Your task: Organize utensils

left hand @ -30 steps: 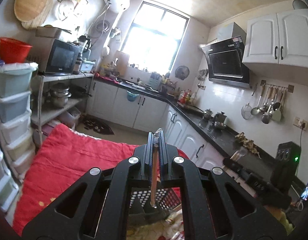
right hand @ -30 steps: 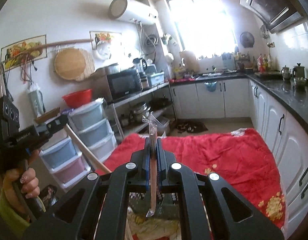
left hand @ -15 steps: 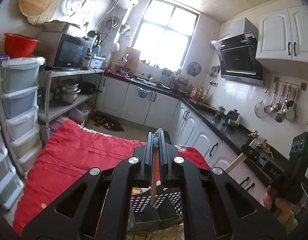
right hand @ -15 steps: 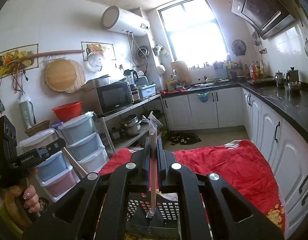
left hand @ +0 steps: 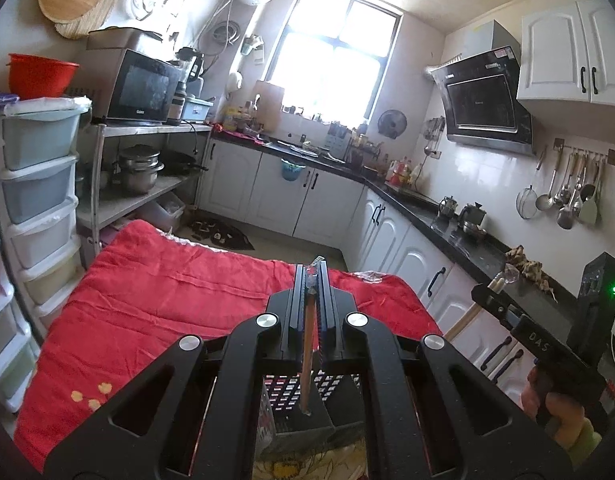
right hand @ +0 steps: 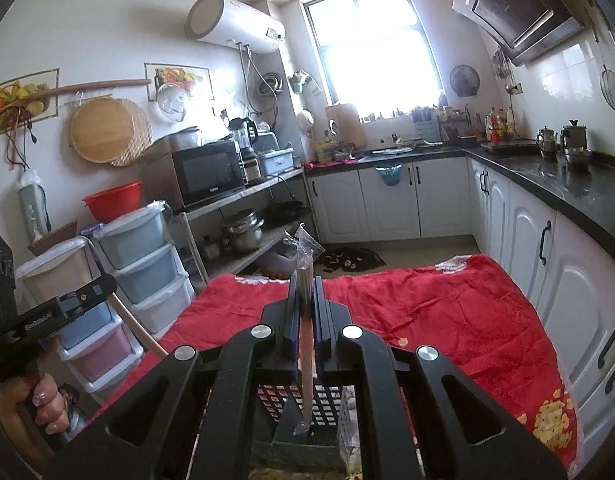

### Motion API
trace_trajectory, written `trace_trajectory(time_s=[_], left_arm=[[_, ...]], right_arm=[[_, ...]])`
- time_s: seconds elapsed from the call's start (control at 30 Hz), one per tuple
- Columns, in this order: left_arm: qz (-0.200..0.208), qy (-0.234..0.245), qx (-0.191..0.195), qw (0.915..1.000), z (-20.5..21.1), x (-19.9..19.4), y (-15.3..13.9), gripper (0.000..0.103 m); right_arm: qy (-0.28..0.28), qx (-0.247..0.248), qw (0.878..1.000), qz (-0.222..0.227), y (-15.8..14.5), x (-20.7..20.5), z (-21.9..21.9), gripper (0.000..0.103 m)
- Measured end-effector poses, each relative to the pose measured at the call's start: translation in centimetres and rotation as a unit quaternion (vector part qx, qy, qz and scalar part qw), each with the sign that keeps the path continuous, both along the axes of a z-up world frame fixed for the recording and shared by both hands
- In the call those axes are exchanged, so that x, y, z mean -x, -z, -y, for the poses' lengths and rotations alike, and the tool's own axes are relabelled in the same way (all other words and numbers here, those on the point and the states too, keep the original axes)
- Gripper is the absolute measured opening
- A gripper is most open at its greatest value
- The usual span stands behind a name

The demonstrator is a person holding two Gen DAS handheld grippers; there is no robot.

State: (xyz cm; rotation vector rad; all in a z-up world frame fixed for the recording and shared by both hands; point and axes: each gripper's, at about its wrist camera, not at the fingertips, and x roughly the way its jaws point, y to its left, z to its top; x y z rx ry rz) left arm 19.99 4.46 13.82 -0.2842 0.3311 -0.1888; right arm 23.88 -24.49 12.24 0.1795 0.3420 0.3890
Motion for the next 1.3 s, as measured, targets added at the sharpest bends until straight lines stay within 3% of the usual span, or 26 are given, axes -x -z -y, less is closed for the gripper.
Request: trace_trajectory(time_s=[0.27,0.33,0.37,0.4,0.5,0.57,0.97,1.13,1.3], left_arm=[[-0.017,0.005,0.003,0.9998,0.1,-0.1,1.3,0.003],[-0.023,0.005,0.005,0.9997,0.0,-0.1,1.6,0.003],[-0.026,0.006,0.006,0.9996,0.0,-0.1,1.7,0.003],[-0.027,0.005,0.006,0.9996,0.0,-0.1,1.7,0.006],[-0.027,0.000,0.005,0.9996,-0.2,0.2,1.8,0.024],[-0.024,0.001,0.003,0.9997,-0.1,0.6,1.7,0.030],[-0.006,-0.009,-0.034,0.9994,0.6,3.0,1.2,0.080],[-0.003,-0.008,-0.036,0.9993,0.6,4.0,1.2,0.091],[-0.002,-0.003,-0.036,0.9994,0.6,5.0,1.4,0.092]], right_arm=[[-0.002,0.002,0.999,-0.033,1.7,-0.6,-0.2,0.007],[-0.002,0.001,0.999,-0.040,1.8,-0.6,-0.3,0.017],[-0.001,0.000,0.999,-0.041,1.9,-0.6,-0.2,0.028],[-0.001,0.000,0.999,-0.040,1.9,-0.4,-0.3,0.034],[-0.001,0.004,0.999,-0.039,1.9,-0.2,-0.3,0.041],[-0.001,0.005,0.999,-0.039,2.0,0.0,-0.3,0.045],[0.004,0.006,0.999,-0.050,2.3,1.4,0.9,0.054],[0.008,0.011,0.999,-0.044,1.8,2.4,1.4,0.056],[0.007,0.016,0.999,-0.043,1.6,3.6,1.7,0.058]])
